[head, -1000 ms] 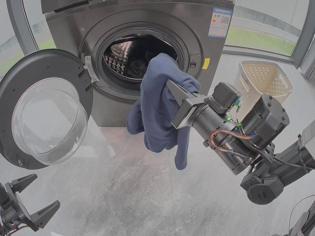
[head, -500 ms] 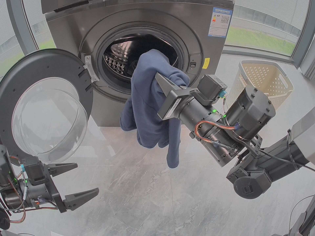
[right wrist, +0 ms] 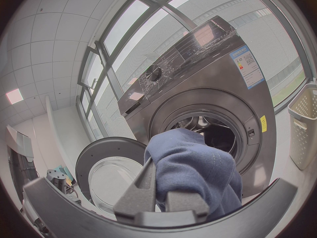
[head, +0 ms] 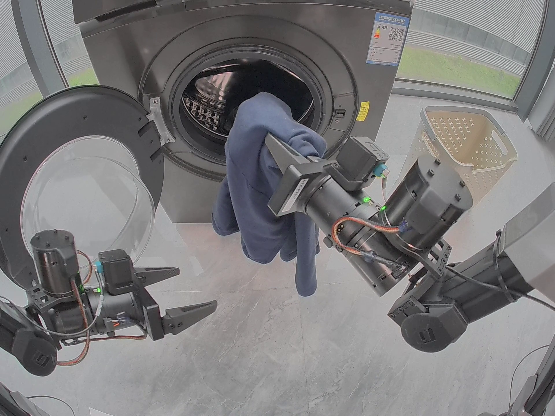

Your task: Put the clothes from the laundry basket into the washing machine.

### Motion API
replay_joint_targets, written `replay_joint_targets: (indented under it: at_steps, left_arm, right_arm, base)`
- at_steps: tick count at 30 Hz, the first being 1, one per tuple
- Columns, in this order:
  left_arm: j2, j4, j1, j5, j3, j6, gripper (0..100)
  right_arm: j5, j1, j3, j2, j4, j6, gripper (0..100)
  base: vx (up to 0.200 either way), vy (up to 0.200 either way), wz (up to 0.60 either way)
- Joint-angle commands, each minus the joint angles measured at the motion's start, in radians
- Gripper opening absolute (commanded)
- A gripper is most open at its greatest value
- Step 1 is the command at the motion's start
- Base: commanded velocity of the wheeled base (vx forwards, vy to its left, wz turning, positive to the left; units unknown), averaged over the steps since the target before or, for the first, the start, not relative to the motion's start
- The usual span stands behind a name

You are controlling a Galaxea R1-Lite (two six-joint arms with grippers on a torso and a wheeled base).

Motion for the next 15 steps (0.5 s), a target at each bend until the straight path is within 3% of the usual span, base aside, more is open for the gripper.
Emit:
replay_joint_targets:
  at_steps: [1,15]
  left_arm:
    - [0.12,-0.003,-0.029,0.001,-0.062,-0.01,100]
    - [0.348,-0.086,-0.079,0.015,-0.214,-0.01,100]
  right_arm:
    - [-0.001,0.001,-0.001,0.017,-0.006,0.0,0]
    - [-0.003,0.012,0.006,0.015,-0.01,-0.001,0]
  base:
    - [0.0,0.0,0.0]
    - [0.0,0.0,0.0]
